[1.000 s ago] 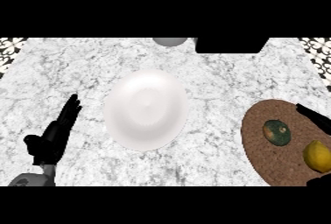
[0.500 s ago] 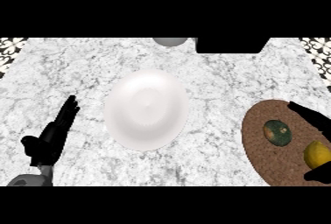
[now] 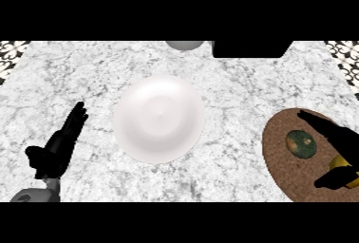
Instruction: Pick the squash from the placemat and place it in the plate
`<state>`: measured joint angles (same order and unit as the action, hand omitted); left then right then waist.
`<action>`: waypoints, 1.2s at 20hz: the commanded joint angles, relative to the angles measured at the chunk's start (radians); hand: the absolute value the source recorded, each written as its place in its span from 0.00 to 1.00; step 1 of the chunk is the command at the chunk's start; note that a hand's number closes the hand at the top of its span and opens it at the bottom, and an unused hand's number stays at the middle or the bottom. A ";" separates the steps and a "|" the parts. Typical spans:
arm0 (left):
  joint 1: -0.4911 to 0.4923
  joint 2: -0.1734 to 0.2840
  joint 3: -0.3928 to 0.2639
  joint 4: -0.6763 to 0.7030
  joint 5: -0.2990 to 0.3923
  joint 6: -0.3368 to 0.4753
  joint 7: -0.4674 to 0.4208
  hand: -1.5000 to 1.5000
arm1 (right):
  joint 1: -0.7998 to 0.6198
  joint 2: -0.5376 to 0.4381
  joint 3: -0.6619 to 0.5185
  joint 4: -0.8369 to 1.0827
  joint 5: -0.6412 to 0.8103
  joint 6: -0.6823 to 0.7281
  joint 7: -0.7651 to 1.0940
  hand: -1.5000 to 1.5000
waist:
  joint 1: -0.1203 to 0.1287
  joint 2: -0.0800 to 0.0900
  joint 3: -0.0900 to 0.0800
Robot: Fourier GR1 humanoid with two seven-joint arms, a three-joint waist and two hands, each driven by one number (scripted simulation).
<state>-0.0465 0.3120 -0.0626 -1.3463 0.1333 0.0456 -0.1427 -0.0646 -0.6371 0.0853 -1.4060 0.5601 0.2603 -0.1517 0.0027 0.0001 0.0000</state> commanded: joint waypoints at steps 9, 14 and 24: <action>-0.048 -0.044 0.061 0.084 -0.047 -0.039 -0.020 0.50 | -0.136 0.073 -0.032 0.266 0.125 0.021 -0.131 1.00 | -0.001 0.001 0.000; -0.054 -0.067 0.066 0.055 -0.072 -0.036 0.003 0.50 | -0.145 0.081 -0.036 0.312 0.179 -0.008 -0.247 1.00 | -0.001 0.001 0.000; 0.026 -0.057 0.076 -0.018 -0.066 -0.065 0.022 0.50 | -0.042 0.247 -0.040 0.140 0.260 -0.207 -0.040 1.00 | -0.017 -0.007 -0.001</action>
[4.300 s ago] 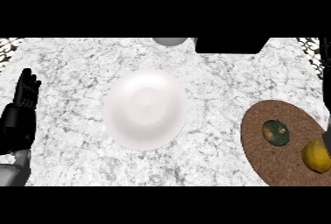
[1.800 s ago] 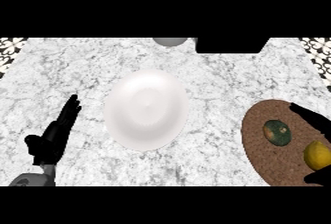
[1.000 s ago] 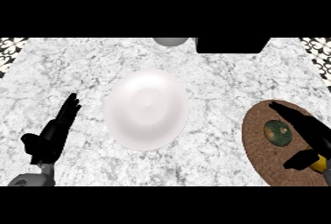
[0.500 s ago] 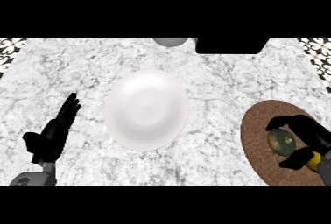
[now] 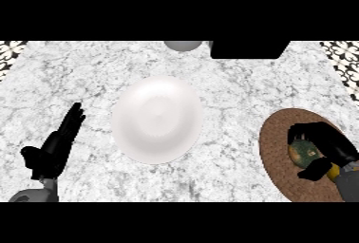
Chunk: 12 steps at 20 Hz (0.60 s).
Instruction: Pick the squash from the placemat and place it in the plate
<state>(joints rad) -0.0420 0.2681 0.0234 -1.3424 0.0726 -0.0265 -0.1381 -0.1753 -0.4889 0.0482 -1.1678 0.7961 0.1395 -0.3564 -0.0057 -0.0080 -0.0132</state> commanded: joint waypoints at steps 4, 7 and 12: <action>0.020 0.025 0.036 0.006 0.014 -0.004 0.002 0.50 | 0.211 0.185 -0.047 -0.159 0.081 -0.203 0.388 1.00 | -0.057 -0.006 0.009; 0.026 -0.014 0.005 -0.010 -0.016 0.031 -0.001 0.50 | 0.294 0.248 -0.009 -0.365 0.137 -0.266 0.473 1.00 | -0.043 -0.005 0.010; 0.065 0.018 0.033 -0.035 0.023 -0.020 -0.004 0.50 | 0.482 0.288 0.109 -0.766 0.230 -0.212 0.599 1.00 | -0.029 -0.004 0.010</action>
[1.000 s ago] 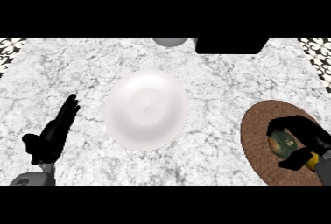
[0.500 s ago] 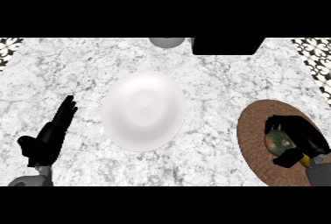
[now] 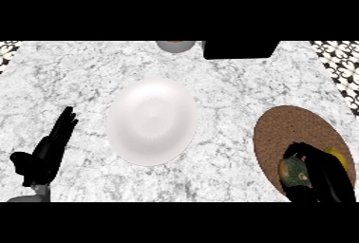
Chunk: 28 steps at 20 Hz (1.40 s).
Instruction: Pick the squash from the placemat and place it in the plate
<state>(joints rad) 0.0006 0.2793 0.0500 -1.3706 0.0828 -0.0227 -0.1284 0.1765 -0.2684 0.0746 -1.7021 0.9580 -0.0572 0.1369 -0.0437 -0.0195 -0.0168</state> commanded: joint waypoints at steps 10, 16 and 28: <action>-0.044 -0.036 -0.022 0.033 -0.033 0.007 -0.006 0.50 | 0.138 0.154 0.314 -0.687 0.349 0.045 0.311 1.00 | 0.037 0.017 0.015; -0.071 -0.050 -0.014 0.053 -0.055 0.012 -0.016 0.50 | -0.054 0.264 0.509 -0.640 0.495 0.187 0.465 1.00 | 0.046 0.020 0.016; -0.040 -0.046 0.002 0.022 -0.031 -0.050 0.010 0.50 | -0.591 0.268 0.458 -0.176 0.205 0.107 0.718 1.00 | 0.063 0.022 0.016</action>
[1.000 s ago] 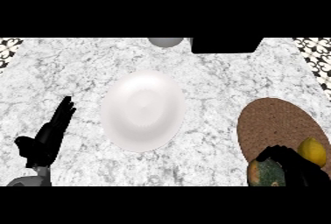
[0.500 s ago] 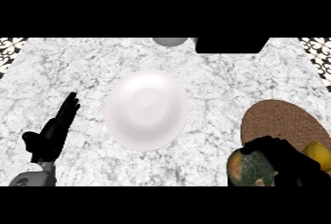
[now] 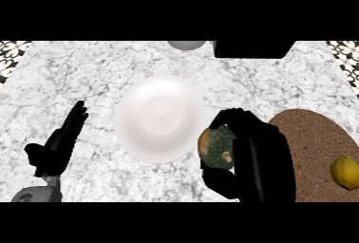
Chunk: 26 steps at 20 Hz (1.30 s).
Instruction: Pick the squash from the placemat and place it in the plate
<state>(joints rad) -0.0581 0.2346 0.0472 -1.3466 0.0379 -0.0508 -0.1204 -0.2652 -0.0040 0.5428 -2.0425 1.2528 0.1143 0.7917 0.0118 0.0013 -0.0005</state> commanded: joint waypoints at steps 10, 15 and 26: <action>-0.057 -0.016 0.009 0.047 -0.016 -0.008 0.007 0.50 | -0.480 0.004 0.110 0.689 -0.279 -0.416 0.137 1.00 | 0.015 0.003 0.000; -0.062 0.007 0.019 0.036 0.007 -0.050 0.028 0.50 | -0.510 0.004 0.158 0.844 -0.384 -0.682 0.151 1.00 | 0.032 0.008 0.001; -0.059 -0.021 0.009 0.040 -0.018 -0.027 0.003 0.50 | -0.665 0.004 0.189 1.074 -0.622 -0.946 0.228 0.00 | 0.046 0.010 0.000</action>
<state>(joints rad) -0.1131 0.2196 0.0529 -1.3141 0.0169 -0.0754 -0.1094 -0.9070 -0.0042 0.7067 -1.0267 0.7041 -0.6645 0.9851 0.0539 0.0098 -0.0003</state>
